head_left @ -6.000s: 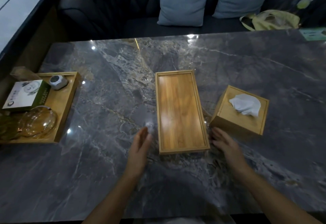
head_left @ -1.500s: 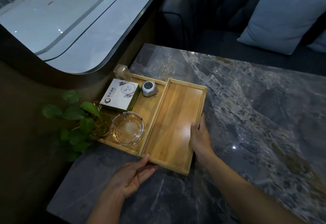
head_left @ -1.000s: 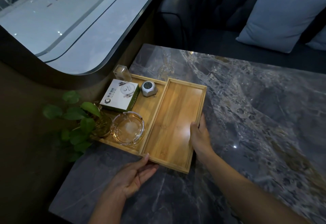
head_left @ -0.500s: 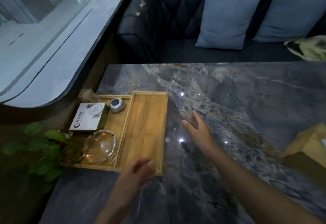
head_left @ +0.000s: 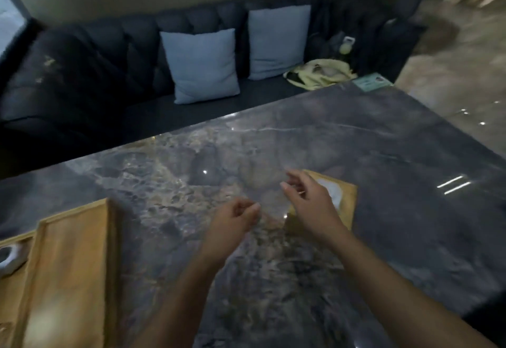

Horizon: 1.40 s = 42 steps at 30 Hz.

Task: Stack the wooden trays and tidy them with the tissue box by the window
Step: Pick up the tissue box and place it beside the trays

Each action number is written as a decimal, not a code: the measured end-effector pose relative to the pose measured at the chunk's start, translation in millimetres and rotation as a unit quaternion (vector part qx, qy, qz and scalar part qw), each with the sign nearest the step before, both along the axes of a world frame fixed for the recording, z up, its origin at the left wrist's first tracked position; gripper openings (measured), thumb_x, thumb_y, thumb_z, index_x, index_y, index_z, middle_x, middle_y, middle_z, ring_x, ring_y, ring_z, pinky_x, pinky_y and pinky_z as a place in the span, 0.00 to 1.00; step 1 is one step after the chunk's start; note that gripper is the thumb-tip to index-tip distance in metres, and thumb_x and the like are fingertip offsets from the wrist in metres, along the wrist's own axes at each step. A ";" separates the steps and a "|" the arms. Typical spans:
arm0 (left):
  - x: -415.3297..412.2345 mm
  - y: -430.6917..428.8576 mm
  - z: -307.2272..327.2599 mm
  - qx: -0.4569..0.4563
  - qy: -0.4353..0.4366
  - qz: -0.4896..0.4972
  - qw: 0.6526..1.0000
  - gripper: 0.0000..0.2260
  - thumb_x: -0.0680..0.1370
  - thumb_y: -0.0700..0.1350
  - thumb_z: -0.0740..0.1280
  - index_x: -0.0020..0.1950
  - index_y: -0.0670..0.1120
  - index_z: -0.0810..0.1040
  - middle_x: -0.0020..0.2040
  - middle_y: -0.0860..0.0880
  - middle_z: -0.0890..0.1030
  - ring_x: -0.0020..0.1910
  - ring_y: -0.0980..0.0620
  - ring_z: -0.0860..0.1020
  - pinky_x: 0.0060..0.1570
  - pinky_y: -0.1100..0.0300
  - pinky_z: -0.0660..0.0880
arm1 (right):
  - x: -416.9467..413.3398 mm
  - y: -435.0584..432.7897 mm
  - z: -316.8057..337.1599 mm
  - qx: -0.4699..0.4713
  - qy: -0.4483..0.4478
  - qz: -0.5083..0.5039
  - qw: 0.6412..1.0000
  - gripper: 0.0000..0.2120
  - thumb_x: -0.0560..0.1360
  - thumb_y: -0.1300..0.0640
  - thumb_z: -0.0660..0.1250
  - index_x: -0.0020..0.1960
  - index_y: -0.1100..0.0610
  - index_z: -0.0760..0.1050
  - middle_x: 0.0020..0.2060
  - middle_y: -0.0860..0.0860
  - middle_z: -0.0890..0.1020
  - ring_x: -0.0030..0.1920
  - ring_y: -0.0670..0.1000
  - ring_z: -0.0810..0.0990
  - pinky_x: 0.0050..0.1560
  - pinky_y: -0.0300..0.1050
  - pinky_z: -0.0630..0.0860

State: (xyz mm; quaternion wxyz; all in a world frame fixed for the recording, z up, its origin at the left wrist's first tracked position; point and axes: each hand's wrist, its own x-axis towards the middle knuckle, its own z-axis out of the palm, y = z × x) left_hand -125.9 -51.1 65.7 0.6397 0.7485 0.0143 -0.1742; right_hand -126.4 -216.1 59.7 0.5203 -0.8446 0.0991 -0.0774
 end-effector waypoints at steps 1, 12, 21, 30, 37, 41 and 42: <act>6.7 -16.4 -4.8 0.010 -0.020 0.011 1.000 0.07 0.76 0.37 0.64 0.39 0.46 0.76 0.34 0.48 0.78 0.34 0.56 0.77 0.33 0.67 0.73 | -2.8 -17.1 0.9 -0.005 -0.010 -0.025 1.000 0.15 0.75 0.57 0.65 0.60 0.59 0.74 0.44 0.49 0.78 0.42 0.43 0.77 0.40 0.23 0.69; 32.2 -110.4 -64.8 0.052 0.055 0.047 0.996 0.20 0.75 0.52 0.64 0.65 0.46 0.71 0.60 0.49 0.75 0.56 0.50 0.74 0.52 0.56 0.70 | -23.5 -113.4 -55.1 0.226 0.154 -0.174 0.946 0.33 0.74 0.44 0.63 0.74 0.49 0.53 0.74 0.52 0.59 0.71 0.54 0.62 0.69 0.55 0.63; 10.1 -105.3 -74.2 -0.068 0.149 0.048 0.985 0.16 0.74 0.52 0.66 0.61 0.51 0.76 0.57 0.43 0.81 0.56 0.42 0.79 0.59 0.42 0.75 | -22.2 -79.5 -63.1 0.368 0.178 -0.125 0.904 0.24 0.75 0.41 0.60 0.69 0.46 0.62 0.56 0.50 0.78 0.53 0.53 0.78 0.58 0.58 0.75; -0.9 -4.4 -34.2 -0.123 0.083 0.195 0.970 0.15 0.73 0.49 0.68 0.58 0.48 0.78 0.53 0.44 0.83 0.50 0.47 0.81 0.46 0.55 0.78 | 0.0 16.2 -20.6 0.365 0.165 0.023 0.916 0.19 0.76 0.43 0.60 0.66 0.43 0.65 0.56 0.48 0.79 0.54 0.53 0.79 0.60 0.58 0.74; -58.7 124.0 5.5 -0.089 0.010 0.348 0.933 0.18 0.69 0.49 0.71 0.57 0.49 0.78 0.54 0.47 0.83 0.52 0.48 0.81 0.54 0.52 0.78 | -13.4 147.0 6.1 0.337 0.179 0.181 0.907 0.30 0.76 0.39 0.56 0.74 0.42 0.49 0.74 0.49 0.61 0.70 0.55 0.65 0.69 0.61 0.63; -114.2 202.7 20.4 -0.069 0.008 0.424 0.903 0.14 0.66 0.49 0.72 0.51 0.53 0.81 0.51 0.48 0.84 0.50 0.47 0.81 0.50 0.50 0.78 | -40.0 221.6 11.6 0.274 0.168 0.271 0.907 0.29 0.77 0.41 0.55 0.74 0.42 0.48 0.74 0.48 0.60 0.69 0.53 0.65 0.68 0.59 0.66; -128.7 220.8 21.6 -0.082 0.014 0.440 0.894 0.12 0.68 0.46 0.72 0.50 0.53 0.82 0.51 0.46 0.84 0.49 0.46 0.82 0.46 0.52 0.78 | -47.6 239.7 12.1 0.249 0.174 0.289 0.908 0.26 0.77 0.41 0.55 0.72 0.44 0.52 0.71 0.50 0.66 0.65 0.53 0.70 0.65 0.59 0.69</act>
